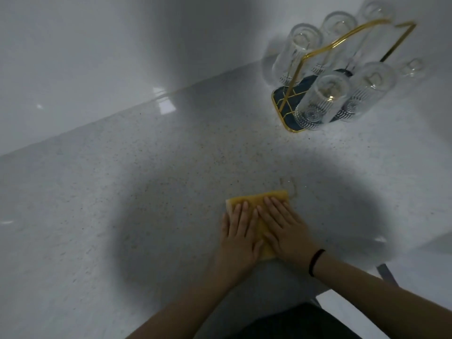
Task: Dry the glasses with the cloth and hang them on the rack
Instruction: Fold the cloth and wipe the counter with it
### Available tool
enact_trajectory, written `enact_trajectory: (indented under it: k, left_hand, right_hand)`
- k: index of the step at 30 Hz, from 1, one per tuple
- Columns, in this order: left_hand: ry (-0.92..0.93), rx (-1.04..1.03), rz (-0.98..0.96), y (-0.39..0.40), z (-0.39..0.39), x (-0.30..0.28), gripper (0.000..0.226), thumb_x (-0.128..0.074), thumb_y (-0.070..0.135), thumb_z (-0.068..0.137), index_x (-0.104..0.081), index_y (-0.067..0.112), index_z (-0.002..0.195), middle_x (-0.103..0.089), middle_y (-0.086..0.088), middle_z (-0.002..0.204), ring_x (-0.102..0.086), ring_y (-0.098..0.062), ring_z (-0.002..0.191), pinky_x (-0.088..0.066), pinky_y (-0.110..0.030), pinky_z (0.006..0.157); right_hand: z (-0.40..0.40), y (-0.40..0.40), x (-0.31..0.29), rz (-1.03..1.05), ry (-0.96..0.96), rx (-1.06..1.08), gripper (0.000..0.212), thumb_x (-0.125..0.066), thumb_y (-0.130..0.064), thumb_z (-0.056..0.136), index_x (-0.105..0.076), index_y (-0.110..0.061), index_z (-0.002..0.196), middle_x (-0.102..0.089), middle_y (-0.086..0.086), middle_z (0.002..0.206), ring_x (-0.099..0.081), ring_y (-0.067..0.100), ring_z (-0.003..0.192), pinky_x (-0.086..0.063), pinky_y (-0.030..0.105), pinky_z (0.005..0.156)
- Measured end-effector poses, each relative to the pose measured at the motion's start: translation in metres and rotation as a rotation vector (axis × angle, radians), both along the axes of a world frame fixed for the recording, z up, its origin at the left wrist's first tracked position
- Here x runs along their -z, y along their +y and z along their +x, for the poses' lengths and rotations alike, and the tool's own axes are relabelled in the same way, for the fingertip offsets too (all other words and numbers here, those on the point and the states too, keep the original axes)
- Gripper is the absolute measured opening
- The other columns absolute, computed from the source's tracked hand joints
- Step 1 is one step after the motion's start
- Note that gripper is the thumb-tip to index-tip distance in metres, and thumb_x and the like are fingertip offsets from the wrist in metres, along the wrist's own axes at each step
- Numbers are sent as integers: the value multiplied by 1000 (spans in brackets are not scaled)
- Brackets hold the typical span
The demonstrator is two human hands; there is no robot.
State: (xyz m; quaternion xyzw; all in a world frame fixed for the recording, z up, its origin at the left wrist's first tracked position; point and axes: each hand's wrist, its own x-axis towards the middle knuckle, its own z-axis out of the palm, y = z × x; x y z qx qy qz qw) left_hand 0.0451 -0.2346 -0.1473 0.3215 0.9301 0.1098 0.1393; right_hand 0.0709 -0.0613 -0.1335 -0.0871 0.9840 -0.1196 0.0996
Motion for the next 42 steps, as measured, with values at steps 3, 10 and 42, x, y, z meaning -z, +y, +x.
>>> enact_trajectory:
  k: [3, 10, 42]
  left_hand:
    - [14, 30, -9, 38, -46, -3, 65, -30, 45, 93, -33, 9, 147, -20, -14, 155, -15, -36, 144, 2, -49, 117]
    - [65, 137, -124, 108, -129, 5, 66, -24, 47, 101, 4, 18, 154, 11, -8, 163, 17, -22, 148, 41, -34, 99]
    - [-143, -191, -1, 99, -125, -42, 38, -54, 23, 96, -50, 13, 132, -52, -9, 136, -43, -27, 128, -31, -39, 108]
  right_hand:
    - [-37, 33, 0, 46, -4, 47, 57, -9, -42, 97, -26, -11, 141, -22, 11, 150, -16, 28, 140, -8, 38, 115]
    - [-95, 91, 8, 113, 18, 198, 54, -25, -37, 98, -14, -12, 145, -13, 12, 154, -6, 25, 143, -1, 39, 117]
    - [-71, 93, -28, -216, -88, 663, 31, -59, -26, 85, -57, -21, 116, -53, 6, 123, -39, 27, 118, -32, 36, 98]
